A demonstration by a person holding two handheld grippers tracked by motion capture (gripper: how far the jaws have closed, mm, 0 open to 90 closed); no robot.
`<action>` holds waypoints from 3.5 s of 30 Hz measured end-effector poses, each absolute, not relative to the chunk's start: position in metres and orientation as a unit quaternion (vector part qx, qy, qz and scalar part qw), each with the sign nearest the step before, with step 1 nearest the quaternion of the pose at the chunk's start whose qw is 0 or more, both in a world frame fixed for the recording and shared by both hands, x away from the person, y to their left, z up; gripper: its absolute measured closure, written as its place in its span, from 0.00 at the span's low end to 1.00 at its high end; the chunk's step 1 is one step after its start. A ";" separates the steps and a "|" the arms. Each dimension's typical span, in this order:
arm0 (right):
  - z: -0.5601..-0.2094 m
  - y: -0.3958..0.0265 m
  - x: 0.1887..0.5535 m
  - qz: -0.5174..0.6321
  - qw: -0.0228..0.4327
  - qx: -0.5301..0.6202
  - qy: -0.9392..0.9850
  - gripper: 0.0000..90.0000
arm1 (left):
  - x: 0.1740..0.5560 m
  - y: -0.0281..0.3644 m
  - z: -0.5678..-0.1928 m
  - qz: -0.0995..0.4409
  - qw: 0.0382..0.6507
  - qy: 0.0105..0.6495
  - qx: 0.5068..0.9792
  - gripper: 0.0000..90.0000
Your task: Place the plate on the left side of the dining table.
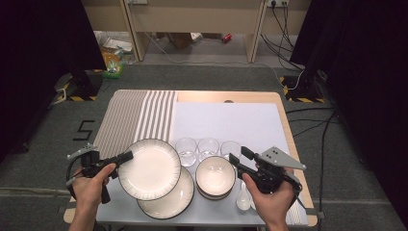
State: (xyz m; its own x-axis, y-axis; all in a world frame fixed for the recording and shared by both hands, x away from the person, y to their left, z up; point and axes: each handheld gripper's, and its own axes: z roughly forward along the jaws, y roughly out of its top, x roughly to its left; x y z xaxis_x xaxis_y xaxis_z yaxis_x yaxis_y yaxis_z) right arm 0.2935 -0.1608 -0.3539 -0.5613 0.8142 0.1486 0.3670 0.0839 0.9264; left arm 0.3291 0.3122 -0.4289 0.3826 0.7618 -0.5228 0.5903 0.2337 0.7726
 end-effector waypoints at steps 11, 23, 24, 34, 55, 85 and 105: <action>-0.354 -0.172 0.296 0.526 0.226 0.431 0.697 0.56 | 0.333 0.316 -0.425 0.079 0.565 0.551 0.609 0.93; -0.356 -0.180 0.299 0.526 0.235 0.440 0.689 0.56 | 0.339 0.316 -0.423 0.077 0.568 0.551 0.607 0.93; -0.356 -0.180 0.299 0.527 0.233 0.441 0.687 0.55 | 0.339 0.316 -0.422 0.077 0.568 0.551 0.606 0.93; -0.357 -0.187 0.302 0.526 0.241 0.449 0.681 0.54 | 0.343 0.319 -0.421 0.077 0.571 0.554 0.601 0.93; -0.359 -0.199 0.305 0.517 0.251 0.471 0.669 0.53 | 0.349 0.330 -0.419 0.079 0.575 0.564 0.587 0.93; -0.360 -0.200 0.306 0.516 0.258 0.466 0.670 0.52 | 0.361 0.343 -0.417 0.086 0.579 0.576 0.570 0.93; -0.360 -0.201 0.306 0.511 0.258 0.470 0.672 0.52 | 0.376 0.351 -0.418 0.090 0.576 0.589 0.560 0.93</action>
